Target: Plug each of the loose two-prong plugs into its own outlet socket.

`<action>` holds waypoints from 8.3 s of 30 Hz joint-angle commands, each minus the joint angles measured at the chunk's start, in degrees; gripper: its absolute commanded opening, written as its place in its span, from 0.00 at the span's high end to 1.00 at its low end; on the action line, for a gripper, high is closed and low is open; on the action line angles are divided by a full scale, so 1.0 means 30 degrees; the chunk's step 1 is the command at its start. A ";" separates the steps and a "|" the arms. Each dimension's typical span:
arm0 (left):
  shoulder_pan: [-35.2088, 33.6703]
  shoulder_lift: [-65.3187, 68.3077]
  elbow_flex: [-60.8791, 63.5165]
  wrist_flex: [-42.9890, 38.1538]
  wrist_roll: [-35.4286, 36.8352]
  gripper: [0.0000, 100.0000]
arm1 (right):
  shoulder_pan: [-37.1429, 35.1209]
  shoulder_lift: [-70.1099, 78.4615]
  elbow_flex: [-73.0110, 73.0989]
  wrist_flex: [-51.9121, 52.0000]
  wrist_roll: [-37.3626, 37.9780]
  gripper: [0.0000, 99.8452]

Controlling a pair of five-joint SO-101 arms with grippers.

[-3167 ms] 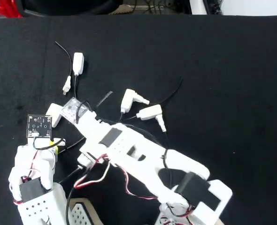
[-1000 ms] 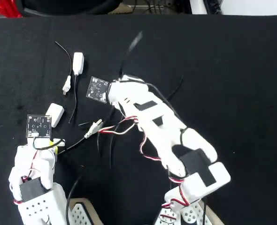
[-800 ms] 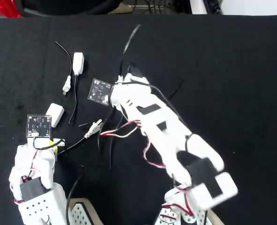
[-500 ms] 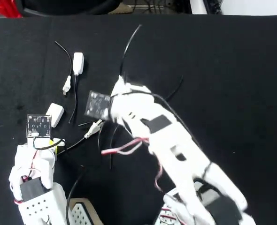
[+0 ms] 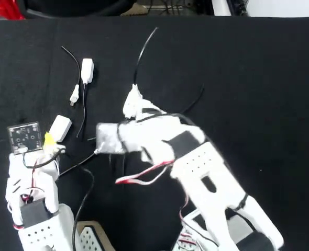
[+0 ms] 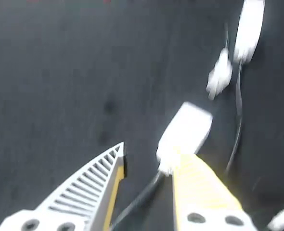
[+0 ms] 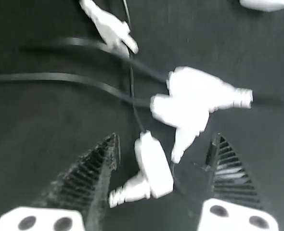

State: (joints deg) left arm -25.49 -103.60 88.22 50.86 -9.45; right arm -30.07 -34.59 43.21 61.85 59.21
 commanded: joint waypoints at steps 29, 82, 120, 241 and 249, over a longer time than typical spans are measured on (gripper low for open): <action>0.5553 4.1231 -3.1604 -0.5597 -0.1817 0.79 | 0.3048 -0.0747 1.1590 -0.9084 0.0293 0.96; 0.6286 5.1839 -5.2733 1.6762 -0.1963 0.97 | 0.2842 -0.1245 1.2234 -0.9905 0.0117 0.96; 0.8952 0.2168 -0.0952 0.9875 -1.1956 0.97 | 0.2842 -0.1128 1.2088 -0.9993 0.0117 0.96; -0.5172 0.0381 0.1978 0.2930 -0.3839 0.78 | -0.4894 2.3604 -1.8212 0.4044 0.5568 0.97; -0.5143 0.0381 0.1978 0.2930 -0.3839 0.78 | -0.3692 2.1729 -1.9326 0.3868 0.2872 0.99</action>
State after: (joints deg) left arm -41.58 -102.20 94.37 60.79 -20.53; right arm -44.48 35.91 -13.05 73.98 71.43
